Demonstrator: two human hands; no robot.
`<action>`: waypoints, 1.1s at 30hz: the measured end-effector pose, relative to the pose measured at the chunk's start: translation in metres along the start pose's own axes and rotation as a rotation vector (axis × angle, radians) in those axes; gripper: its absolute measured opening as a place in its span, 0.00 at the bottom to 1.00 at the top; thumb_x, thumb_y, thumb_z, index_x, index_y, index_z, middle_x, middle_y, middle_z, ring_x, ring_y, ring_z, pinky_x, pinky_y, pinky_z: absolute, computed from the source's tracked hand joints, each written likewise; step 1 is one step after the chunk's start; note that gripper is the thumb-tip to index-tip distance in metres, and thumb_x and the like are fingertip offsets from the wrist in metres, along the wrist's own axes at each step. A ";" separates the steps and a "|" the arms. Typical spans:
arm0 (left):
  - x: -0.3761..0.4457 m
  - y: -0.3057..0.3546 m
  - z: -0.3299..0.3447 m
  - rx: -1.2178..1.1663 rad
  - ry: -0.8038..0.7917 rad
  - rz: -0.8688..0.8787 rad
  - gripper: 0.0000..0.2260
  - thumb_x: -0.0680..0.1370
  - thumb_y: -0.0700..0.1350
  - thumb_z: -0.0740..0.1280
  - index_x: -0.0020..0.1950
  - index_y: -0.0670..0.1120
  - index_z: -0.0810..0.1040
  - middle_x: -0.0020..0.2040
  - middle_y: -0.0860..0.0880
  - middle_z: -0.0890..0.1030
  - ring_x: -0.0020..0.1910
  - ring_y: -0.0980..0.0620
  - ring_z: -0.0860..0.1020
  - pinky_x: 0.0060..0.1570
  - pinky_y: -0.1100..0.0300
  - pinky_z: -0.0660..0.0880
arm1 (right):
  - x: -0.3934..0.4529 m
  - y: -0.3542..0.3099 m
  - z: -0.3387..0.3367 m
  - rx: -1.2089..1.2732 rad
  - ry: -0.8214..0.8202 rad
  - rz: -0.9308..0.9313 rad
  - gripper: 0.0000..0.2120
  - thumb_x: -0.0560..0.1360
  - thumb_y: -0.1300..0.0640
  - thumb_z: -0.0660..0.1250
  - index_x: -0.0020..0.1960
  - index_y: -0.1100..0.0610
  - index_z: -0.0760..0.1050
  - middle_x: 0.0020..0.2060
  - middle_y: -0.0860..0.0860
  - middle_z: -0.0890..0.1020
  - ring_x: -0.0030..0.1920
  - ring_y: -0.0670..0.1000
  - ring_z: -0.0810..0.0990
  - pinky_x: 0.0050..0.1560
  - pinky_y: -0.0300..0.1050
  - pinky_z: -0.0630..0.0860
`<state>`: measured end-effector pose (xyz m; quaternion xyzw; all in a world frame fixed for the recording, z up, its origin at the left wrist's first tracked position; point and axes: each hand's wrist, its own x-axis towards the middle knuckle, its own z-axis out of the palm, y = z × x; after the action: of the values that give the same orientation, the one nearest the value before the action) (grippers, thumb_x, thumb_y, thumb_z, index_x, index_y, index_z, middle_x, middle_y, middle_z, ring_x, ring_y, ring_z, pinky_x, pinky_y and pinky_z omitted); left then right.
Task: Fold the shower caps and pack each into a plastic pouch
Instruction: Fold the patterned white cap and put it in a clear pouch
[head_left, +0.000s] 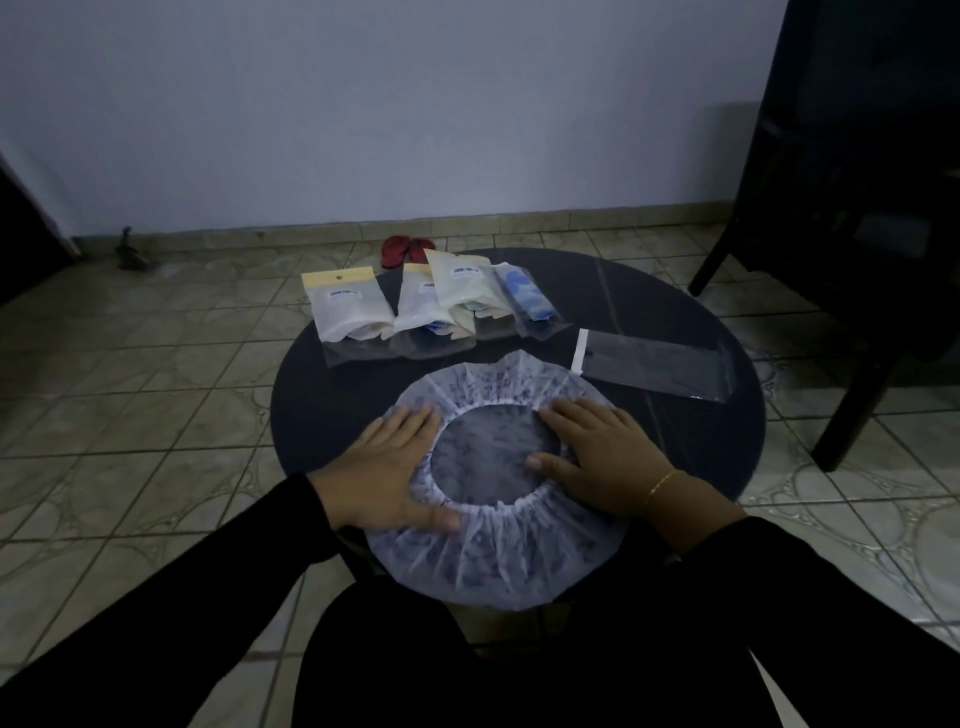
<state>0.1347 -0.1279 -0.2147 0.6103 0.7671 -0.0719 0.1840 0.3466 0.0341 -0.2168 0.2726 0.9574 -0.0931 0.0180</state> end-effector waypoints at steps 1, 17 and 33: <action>0.001 -0.002 -0.004 -0.002 -0.009 0.003 0.65 0.48 0.86 0.45 0.75 0.52 0.31 0.75 0.54 0.31 0.73 0.53 0.31 0.72 0.53 0.34 | -0.001 -0.001 -0.003 -0.015 0.008 0.008 0.34 0.75 0.31 0.47 0.76 0.46 0.54 0.75 0.46 0.57 0.75 0.50 0.53 0.72 0.50 0.51; -0.001 -0.013 0.007 -0.075 0.049 -0.031 0.63 0.51 0.85 0.46 0.76 0.51 0.33 0.76 0.54 0.33 0.74 0.55 0.33 0.74 0.53 0.39 | -0.002 0.008 0.002 -0.026 -0.073 0.031 0.36 0.75 0.31 0.45 0.77 0.48 0.44 0.77 0.47 0.45 0.76 0.48 0.41 0.74 0.52 0.40; -0.042 -0.037 0.013 -0.196 0.542 0.217 0.18 0.72 0.34 0.67 0.56 0.53 0.82 0.55 0.62 0.77 0.55 0.61 0.74 0.55 0.77 0.65 | -0.050 0.052 -0.026 0.090 0.102 -0.125 0.22 0.72 0.66 0.63 0.65 0.53 0.75 0.64 0.50 0.76 0.64 0.51 0.73 0.64 0.41 0.67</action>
<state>0.1098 -0.1796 -0.2156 0.6651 0.7218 0.1879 0.0371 0.4165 0.0566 -0.1954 0.2174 0.9671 -0.1231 -0.0490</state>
